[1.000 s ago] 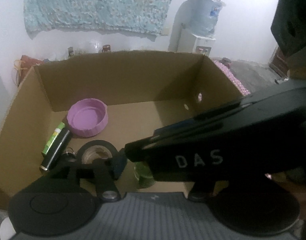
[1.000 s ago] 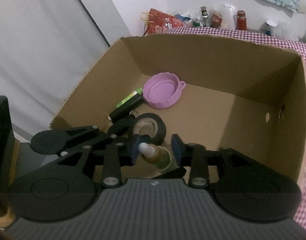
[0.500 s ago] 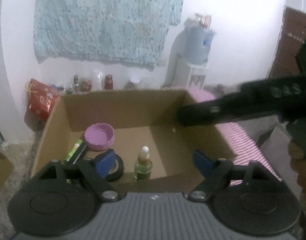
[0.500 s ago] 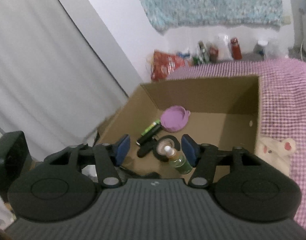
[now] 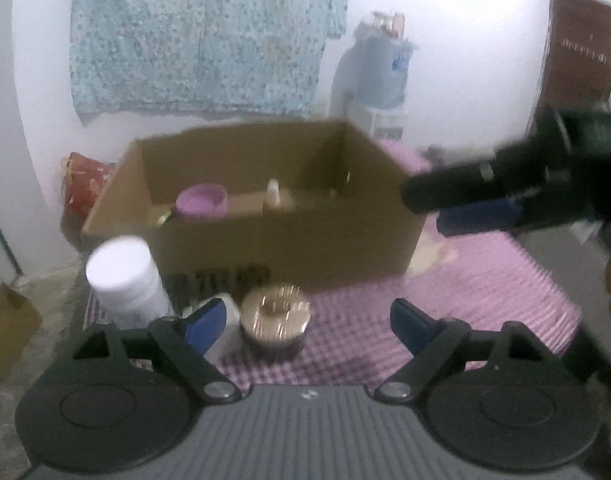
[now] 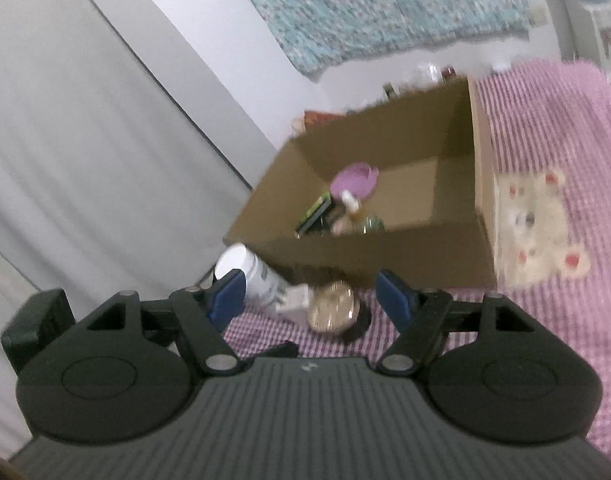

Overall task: Organize rigid objects
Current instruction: 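Move the right gripper back and close it on the gold-lidded jar, then lift the gold-lidded jar with the right gripper toward the box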

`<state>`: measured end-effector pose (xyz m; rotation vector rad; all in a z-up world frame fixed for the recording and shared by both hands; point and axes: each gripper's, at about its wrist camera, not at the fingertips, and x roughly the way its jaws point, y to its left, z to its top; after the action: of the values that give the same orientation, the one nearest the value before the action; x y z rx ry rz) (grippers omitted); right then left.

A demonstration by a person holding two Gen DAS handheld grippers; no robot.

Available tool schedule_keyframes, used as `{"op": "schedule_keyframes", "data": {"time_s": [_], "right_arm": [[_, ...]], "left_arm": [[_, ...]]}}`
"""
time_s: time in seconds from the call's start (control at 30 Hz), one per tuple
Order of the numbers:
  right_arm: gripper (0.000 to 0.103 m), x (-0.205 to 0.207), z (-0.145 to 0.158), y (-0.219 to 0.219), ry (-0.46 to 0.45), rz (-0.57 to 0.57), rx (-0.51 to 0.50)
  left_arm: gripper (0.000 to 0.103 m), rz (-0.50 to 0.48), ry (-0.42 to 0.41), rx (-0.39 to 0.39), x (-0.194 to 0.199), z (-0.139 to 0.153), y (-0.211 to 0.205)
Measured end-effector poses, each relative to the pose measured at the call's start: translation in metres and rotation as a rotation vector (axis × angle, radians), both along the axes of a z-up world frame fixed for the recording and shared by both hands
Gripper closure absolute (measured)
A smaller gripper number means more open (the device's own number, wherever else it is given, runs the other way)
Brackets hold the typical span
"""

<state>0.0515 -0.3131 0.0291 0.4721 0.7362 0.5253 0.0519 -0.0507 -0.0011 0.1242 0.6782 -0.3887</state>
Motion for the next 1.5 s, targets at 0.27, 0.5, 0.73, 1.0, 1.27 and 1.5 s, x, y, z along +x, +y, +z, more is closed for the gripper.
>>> {"op": "schedule_keyframes", "data": {"time_s": [0.27, 0.5, 0.73, 1.0, 1.27, 1.5], "right_arm": [[0.034, 0.033, -0.046, 0.026, 0.096, 0.021, 0.012], [0.055, 0.076, -0.079, 0.048, 0.171, 0.045, 0.006], [0.056, 0.095, -0.093, 0.061, 0.207, 0.065, -0.004], [0.054, 0.089, -0.089, 0.056, 0.23, 0.067, -0.012], [0.053, 0.064, -0.086, 0.032, 0.247, 0.024, -0.044], [0.052, 0.039, -0.086, 0.008, 0.26, -0.012, -0.036]], "left_arm": [[0.02, 0.025, 0.012, 0.063, 0.013, -0.038, -0.01], [0.035, 0.052, 0.081, 0.028, 0.031, -0.057, -0.003], [0.039, 0.05, 0.098, 0.01, 0.04, -0.068, -0.002], [0.039, 0.013, 0.101, 0.008, 0.033, -0.069, -0.011], [0.039, -0.082, 0.108, 0.012, 0.012, -0.071, -0.03], [0.039, -0.146, 0.103, 0.01, 0.002, -0.068, -0.041]]}}
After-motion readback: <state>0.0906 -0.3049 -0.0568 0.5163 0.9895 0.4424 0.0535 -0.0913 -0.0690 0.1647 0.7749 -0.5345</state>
